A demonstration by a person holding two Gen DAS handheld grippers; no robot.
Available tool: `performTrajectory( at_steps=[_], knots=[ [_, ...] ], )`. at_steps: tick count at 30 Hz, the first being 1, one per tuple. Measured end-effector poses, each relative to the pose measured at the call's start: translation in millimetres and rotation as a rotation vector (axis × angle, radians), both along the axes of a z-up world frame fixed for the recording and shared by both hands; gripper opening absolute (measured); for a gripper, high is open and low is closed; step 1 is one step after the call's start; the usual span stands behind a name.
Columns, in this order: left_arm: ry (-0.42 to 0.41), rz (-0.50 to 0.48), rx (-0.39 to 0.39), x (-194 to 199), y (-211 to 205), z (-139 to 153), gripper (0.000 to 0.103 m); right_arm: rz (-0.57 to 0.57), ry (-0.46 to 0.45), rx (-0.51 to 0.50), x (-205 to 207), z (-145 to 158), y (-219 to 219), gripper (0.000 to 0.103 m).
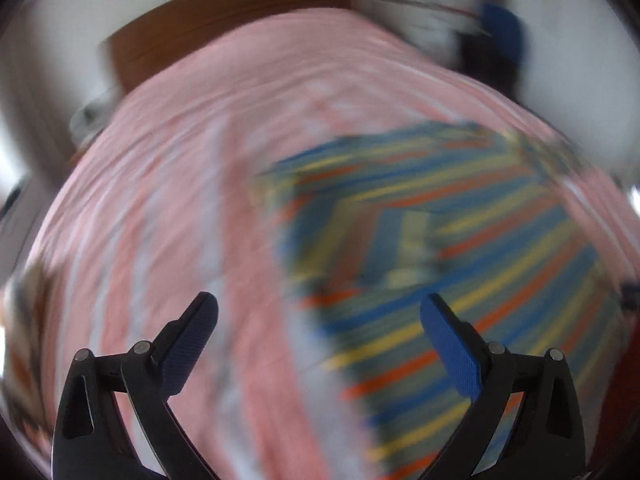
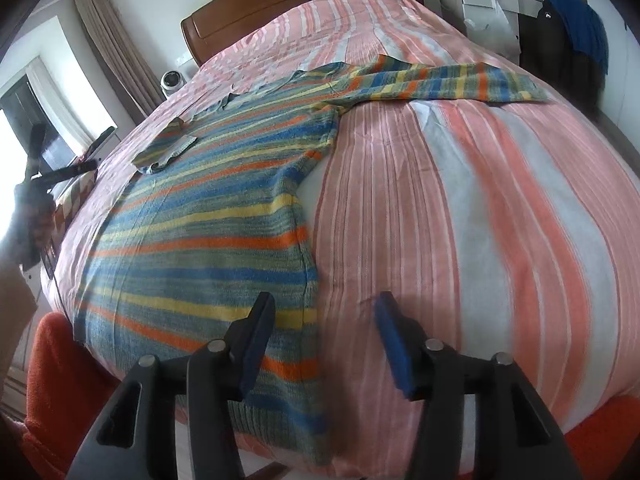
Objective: Fold small clothes
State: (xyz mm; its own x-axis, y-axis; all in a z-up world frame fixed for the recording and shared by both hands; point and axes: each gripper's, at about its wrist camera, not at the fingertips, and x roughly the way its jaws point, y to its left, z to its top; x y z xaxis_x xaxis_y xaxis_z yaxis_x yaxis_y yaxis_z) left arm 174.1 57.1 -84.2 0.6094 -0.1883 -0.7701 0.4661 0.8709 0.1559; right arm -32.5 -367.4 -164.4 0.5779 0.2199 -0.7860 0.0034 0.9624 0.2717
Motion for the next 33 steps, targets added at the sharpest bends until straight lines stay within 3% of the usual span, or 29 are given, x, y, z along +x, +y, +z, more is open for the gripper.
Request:
performTrajectory(
  at_steps=[4, 7, 8, 9, 10, 14, 17, 20, 23, 27, 33],
  knots=[
    [0.012, -0.173, 0.21, 13.4, -69.4, -44.4, 0.098, -0.013, -0.002, 0.02, -3.3, 0.7, -2.7, 0.052],
    [0.095, -0.132, 0.241, 40.9, -77.5, -74.4, 0.066, -0.017, -0.004, 0.023, -6.2, 1.5, -4.1, 0.052],
    [0.144, -0.101, 0.187, 52.0, -71.8, -78.7, 0.042, -0.018, -0.005, 0.027, -7.1, 1.8, -4.8, 0.052],
    [0.202, -0.064, 0.083, 62.2, -59.4, -77.6, 0.015, -0.018, -0.006, 0.029, -7.8, 2.3, -5.3, 0.052],
    [0.217, -0.012, 0.001, 70.2, -46.5, -70.3, 0.005, -0.018, -0.007, 0.03, -7.8, 2.4, -5.9, 0.052],
    [0.071, 0.171, -0.192, 77.8, 24.9, -13.2, 0.005, -0.026, -0.016, 0.04, -9.1, 3.5, -8.8, 0.052],
    [-0.02, 0.43, -0.307, 86.2, 120.8, 21.2, 0.004, -0.025, -0.018, 0.048, -9.1, 3.2, -9.3, 0.052],
    [-0.027, 0.659, -0.351, 88.3, 192.4, 15.0, 0.004, -0.014, -0.019, 0.048, -7.9, 2.1, -5.9, 0.053],
    [0.031, 0.844, -0.351, 89.6, 246.1, -21.3, 0.004, -0.005, -0.018, 0.037, -5.4, 1.1, -1.3, 0.054],
    [0.056, 0.919, -0.339, 89.4, 264.7, -51.1, 0.003, -0.002, -0.01, 0.022, -4.7, -0.7, 1.9, 0.054],
    [0.05, 0.941, -0.298, 87.9, 270.7, -57.3, 0.003, 0.002, 0.003, 0.005, -0.8, -5.5, 3.5, 0.056]
  ],
)
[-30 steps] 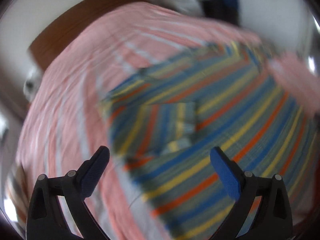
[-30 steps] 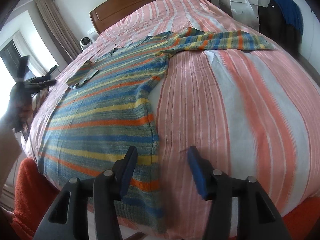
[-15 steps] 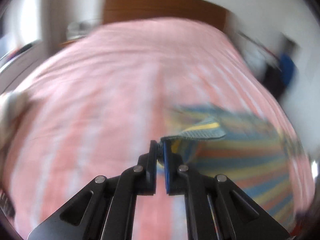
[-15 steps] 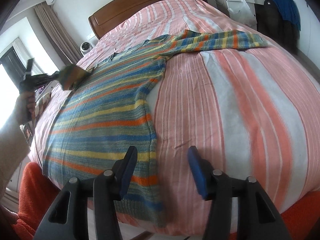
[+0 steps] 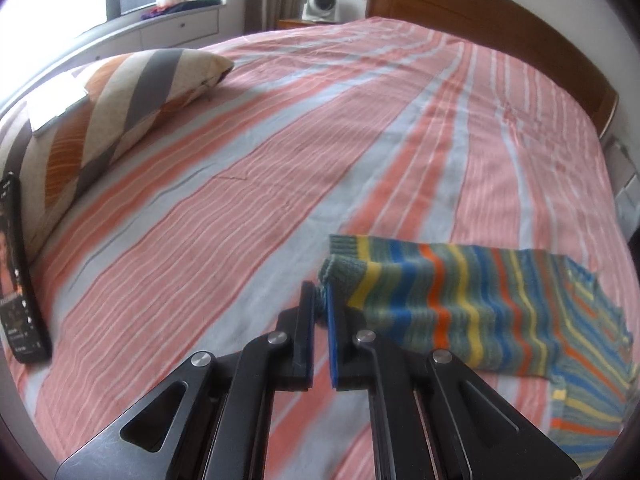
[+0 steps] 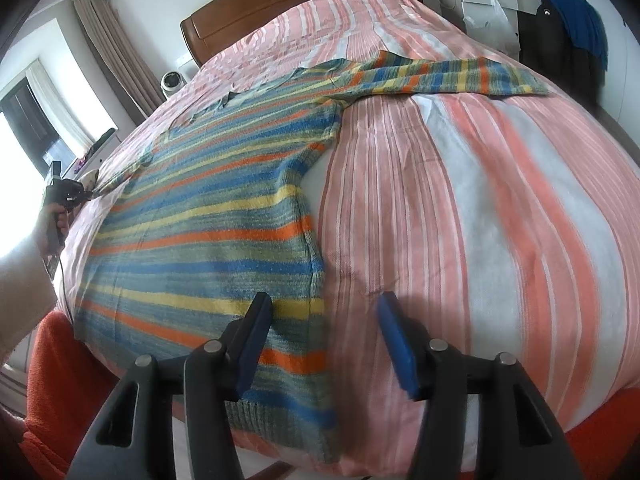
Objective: Fold small clothes
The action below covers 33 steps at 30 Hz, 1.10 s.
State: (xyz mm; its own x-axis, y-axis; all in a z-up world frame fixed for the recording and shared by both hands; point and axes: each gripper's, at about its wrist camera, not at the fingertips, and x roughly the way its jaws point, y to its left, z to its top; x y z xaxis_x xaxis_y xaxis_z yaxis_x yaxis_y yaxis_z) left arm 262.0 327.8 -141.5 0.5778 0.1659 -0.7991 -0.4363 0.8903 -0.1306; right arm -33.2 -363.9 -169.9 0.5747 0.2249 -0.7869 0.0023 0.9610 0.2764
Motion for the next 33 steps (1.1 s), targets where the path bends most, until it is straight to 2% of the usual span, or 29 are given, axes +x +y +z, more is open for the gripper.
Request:
performTrajectory(
  at_steps=[4, 5, 6, 8, 11, 14, 15, 17, 19, 22, 24, 25, 27, 28, 29, 31, 32, 33],
  knots=[
    [0.043, 0.014, -0.002, -9.3, 2.2, -10.0, 0.011, 0.006, -0.002, -0.008, 1.2, -0.6, 1.5, 0.058],
    [0.043, 0.024, 0.006, -16.1, 3.8, -9.6, 0.029, 0.008, -0.002, -0.007, 1.4, -0.3, 1.3, 0.058],
    [0.03, 0.022, -0.003, -26.6, 4.9, -6.4, 0.052, 0.011, -0.002, -0.003, 1.4, 0.2, 0.7, 0.058],
    [-0.026, -0.016, -0.027, -51.8, 2.0, 4.4, 0.067, 0.013, -0.001, 0.014, 1.0, 4.1, -3.4, 0.058],
    [-0.059, -0.175, -0.087, -98.3, -22.6, 23.8, 0.068, -0.006, -0.013, 0.021, -3.8, 16.9, -15.6, 0.061],
    [-0.028, -0.407, -0.217, -153.6, -70.6, 27.9, 0.085, 0.002, 0.001, 0.021, -7.6, 28.1, -26.6, 0.063],
    [-0.011, -0.461, -0.245, -167.7, -85.2, 25.0, 0.086, 0.016, 0.018, 0.031, -8.6, 29.1, -27.8, 0.063],
    [0.045, -0.56, -0.269, -195.7, -118.2, 12.4, 0.086, 0.054, 0.074, 0.062, -10.3, 26.4, -26.8, 0.063],
    [0.102, -0.629, -0.255, -217.0, -148.1, -6.4, 0.086, 0.09, 0.136, 0.103, -13.0, 17.6, -22.9, 0.063],
    [0.148, -0.665, -0.213, -228.1, -173.3, -21.7, 0.084, 0.131, 0.189, 0.107, -13.1, 6.0, -12.8, 0.063],
    [0.143, -0.672, -0.208, -233.8, -181.4, -25.6, 0.081, 0.129, 0.169, 0.084, -9.9, 5.3, -8.8, 0.063],
    [0.148, -0.675, -0.2, -235.2, -184.0, -27.1, 0.078, 0.128, 0.155, 0.079, -7.2, 4.9, -7.1, 0.063],
    [0.173, -0.661, -0.158, -242.3, -188.8, -28.5, 0.058, 0.139, 0.171, 0.063, -4.3, 0.0, -2.4, 0.063],
    [0.182, -0.66, -0.144, -245.2, -189.5, -28.2, 0.054, 0.152, 0.182, 0.059, -4.1, -2.2, 1.2, 0.063],
    [0.19, -0.665, -0.139, -247.7, -190.6, -27.0, 0.046, 0.172, 0.191, 0.057, -4.8, -2.7, 6.1, 0.061],
    [0.204, -0.68, -0.158, -254.0, -191.8, -28.6, 0.032, 0.23, 0.204, 0.051, -7.3, -2.8, 17.9, 0.05],
    [0.21, -0.682, -0.166, -254.1, -193.1, -31.7, 0.02, 0.244, 0.209, 0.041, -7.2, -3.9, 21.0, 0.036],
    [0.217, -0.685, -0.174, -253.9, -194.8, -35.4, 0.006, 0.257, 0.216, 0.025, -6.5, -5.8, 24.6, 0.008]
  ],
)
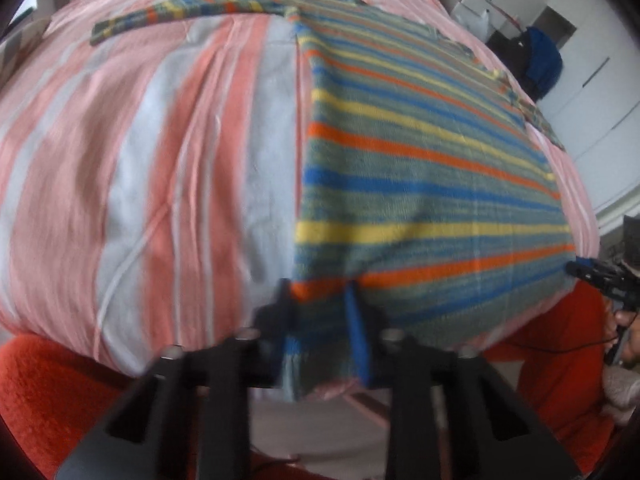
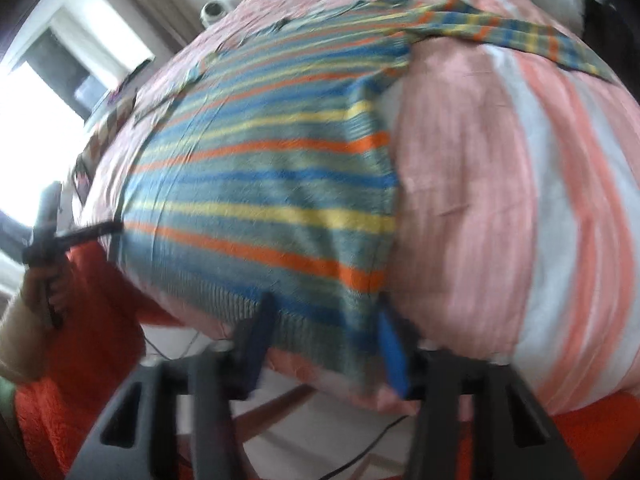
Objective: Fold small clothes
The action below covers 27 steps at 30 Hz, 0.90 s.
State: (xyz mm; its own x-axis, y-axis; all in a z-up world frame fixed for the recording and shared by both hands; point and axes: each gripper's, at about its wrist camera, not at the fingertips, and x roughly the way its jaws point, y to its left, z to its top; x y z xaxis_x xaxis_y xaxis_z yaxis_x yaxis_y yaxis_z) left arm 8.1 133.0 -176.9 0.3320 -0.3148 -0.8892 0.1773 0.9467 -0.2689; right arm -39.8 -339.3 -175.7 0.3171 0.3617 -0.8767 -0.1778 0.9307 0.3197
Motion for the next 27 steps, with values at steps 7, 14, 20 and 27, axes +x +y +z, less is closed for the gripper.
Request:
performTrajectory(
  at_steps=[7, 14, 20, 27],
  knots=[
    [0.009, 0.012, -0.072, -17.1, 21.1, 18.5, 0.002, 0.021, 0.014, -0.067, -8.3, 23.3, 4.6, 0.004],
    [0.118, 0.081, -0.053, -17.9, 30.3, -16.4, 0.0, -0.046, 0.129, -0.029, -6.1, -13.3, 0.5, 0.004],
    [0.106, 0.086, -0.051, -16.3, 25.5, -10.9, 0.012, -0.039, 0.132, -0.059, 2.9, -17.6, 4.1, 0.022],
    [-0.064, 0.169, -0.034, -34.4, 43.9, 39.5, 0.078, -0.133, 0.021, -0.111, -16.2, 23.5, -32.0, 0.058]
  ],
)
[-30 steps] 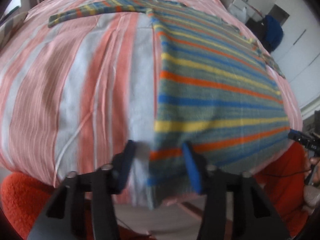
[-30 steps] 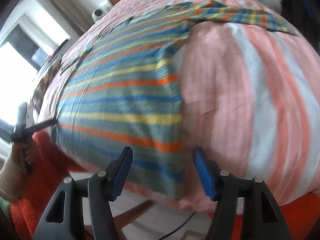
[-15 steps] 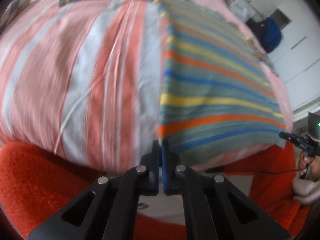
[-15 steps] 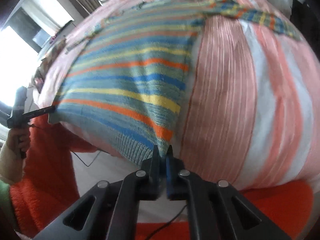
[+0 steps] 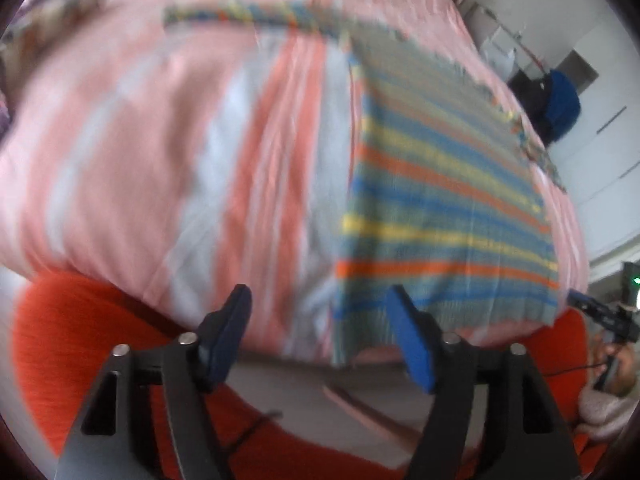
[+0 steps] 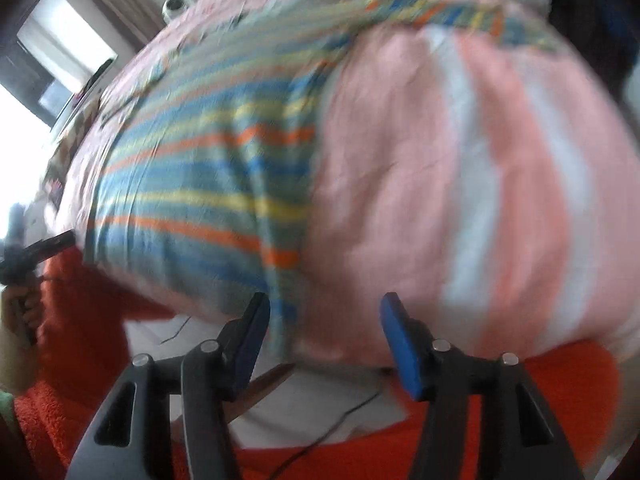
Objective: Fold small clothes
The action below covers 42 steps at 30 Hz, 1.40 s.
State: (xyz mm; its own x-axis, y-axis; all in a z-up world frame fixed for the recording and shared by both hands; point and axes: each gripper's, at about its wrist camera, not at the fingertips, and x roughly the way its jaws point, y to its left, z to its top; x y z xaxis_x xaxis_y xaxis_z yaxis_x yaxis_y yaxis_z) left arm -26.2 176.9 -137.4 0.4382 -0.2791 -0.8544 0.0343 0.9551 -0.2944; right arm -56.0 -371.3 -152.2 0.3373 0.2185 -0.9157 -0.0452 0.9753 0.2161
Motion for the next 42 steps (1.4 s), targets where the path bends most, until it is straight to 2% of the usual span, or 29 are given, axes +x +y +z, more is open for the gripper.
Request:
performTrajectory(
  at_steps=[1, 3, 5, 8, 12, 15, 17, 18, 19, 20, 21, 26, 33, 37, 42],
  knots=[
    [-0.038, 0.015, -0.001, 1.0, 3.5, 9.0, 0.084, -0.032, -0.064, -0.038, -2.4, 10.6, -7.5, 0.059],
    [-0.13, 0.062, -0.005, 9.8, 13.1, 25.2, 0.1, -0.104, -0.181, -0.096, -3.0, 26.4, -21.1, 0.074],
    [-0.201, 0.112, 0.02, 29.2, 18.7, 31.3, 0.1, -0.172, -0.277, -0.117, 6.7, 34.0, -33.5, 0.076],
    [-0.288, 0.152, 0.073, 70.6, 21.1, 24.3, 0.1, -0.226, -0.342, -0.116, 39.9, 33.0, -42.3, 0.076],
    [-0.321, 0.194, 0.177, 117.3, 32.3, -2.2, 0.1, -0.227, -0.399, -0.131, 88.6, 28.8, -45.2, 0.076],
    [-0.311, 0.207, 0.182, 133.0, 36.4, -28.9, 0.1, -0.231, -0.439, -0.172, 119.2, 16.2, -46.9, 0.076],
    [-0.284, 0.231, 0.195, 134.5, 41.3, -46.9, 0.1, -0.254, -0.429, -0.208, 132.4, -2.7, -52.8, 0.077],
    [-0.298, 0.237, 0.193, 130.8, 42.8, -50.3, 0.1, -0.274, -0.378, -0.214, 139.6, -19.6, -57.5, 0.08],
    [-0.305, 0.239, 0.194, 128.5, 42.6, -49.9, 0.1, -0.28, -0.341, -0.197, 141.6, -31.8, -59.6, 0.081],
    [-0.301, 0.235, 0.197, 127.4, 41.4, -48.6, 0.102, -0.282, -0.349, -0.17, 138.3, -38.8, -64.3, 0.083],
    [-0.298, 0.226, 0.202, 127.4, 40.3, -49.0, 0.102, -0.279, -0.373, -0.154, 135.8, -38.7, -65.6, 0.084],
    [-0.294, 0.22, 0.248, 127.4, 33.4, -50.5, 0.103, -0.271, -0.374, -0.161, 137.7, -40.3, -64.1, 0.086],
    [-0.297, 0.221, 0.253, 127.6, 32.3, -51.1, 0.103, -0.259, -0.365, -0.167, 137.3, -40.2, -62.7, 0.09],
    [-0.303, 0.221, 0.259, 127.5, 32.4, -51.2, 0.103, -0.239, -0.314, -0.204, 142.1, -31.1, -57.2, 0.09],
    [-0.304, 0.221, 0.259, 127.6, 32.6, -51.5, 0.103, -0.226, -0.339, -0.226, 146.5, -16.7, -50.7, 0.091]
  ],
)
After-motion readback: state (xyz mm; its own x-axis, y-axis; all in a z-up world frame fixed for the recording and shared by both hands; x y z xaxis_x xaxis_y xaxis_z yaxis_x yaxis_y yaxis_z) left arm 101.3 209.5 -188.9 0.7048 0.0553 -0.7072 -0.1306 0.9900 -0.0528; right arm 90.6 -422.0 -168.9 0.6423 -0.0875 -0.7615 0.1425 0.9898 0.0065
